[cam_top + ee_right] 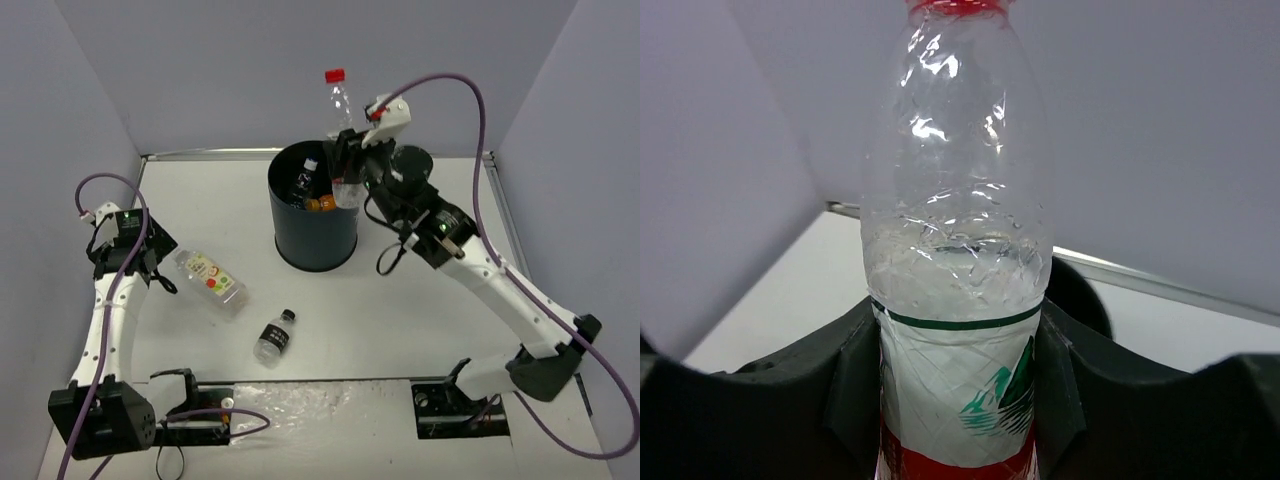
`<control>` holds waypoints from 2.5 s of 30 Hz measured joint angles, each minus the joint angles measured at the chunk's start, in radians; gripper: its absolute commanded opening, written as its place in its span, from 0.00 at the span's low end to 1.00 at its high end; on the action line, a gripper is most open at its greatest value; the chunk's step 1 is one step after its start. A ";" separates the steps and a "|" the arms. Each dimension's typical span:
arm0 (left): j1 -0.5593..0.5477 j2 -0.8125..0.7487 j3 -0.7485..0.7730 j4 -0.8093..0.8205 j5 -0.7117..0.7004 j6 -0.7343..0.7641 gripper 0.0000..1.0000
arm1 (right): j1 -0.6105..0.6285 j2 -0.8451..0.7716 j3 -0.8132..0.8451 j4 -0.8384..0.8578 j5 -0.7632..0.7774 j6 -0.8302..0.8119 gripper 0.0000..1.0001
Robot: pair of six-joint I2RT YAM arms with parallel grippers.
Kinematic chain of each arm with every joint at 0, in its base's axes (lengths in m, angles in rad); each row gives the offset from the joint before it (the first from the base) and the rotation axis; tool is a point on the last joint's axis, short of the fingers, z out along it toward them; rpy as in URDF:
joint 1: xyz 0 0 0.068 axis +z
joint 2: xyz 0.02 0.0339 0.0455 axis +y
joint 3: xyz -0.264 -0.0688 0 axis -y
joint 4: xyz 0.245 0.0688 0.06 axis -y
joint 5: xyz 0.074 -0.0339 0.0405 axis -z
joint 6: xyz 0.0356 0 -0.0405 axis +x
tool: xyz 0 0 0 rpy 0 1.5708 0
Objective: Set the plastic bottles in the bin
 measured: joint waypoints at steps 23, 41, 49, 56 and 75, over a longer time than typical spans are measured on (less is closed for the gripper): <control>0.066 0.414 -0.005 0.221 0.197 -0.044 0.97 | -0.217 0.342 -0.007 0.040 -0.200 -0.111 1.00; 0.024 0.676 0.105 0.320 0.246 -0.074 0.11 | -0.217 -0.183 -0.361 0.080 -0.196 -0.039 1.00; 0.011 0.623 0.120 0.275 0.218 -0.083 0.00 | -0.217 -0.359 -0.511 0.055 -0.112 0.046 1.00; 0.006 0.311 0.134 0.250 0.223 -0.070 0.00 | -0.217 -0.574 -0.604 -0.004 -0.098 0.130 1.00; -0.535 0.488 1.096 0.473 0.032 0.040 0.00 | -0.218 -0.742 -0.694 -0.073 -0.025 0.185 1.00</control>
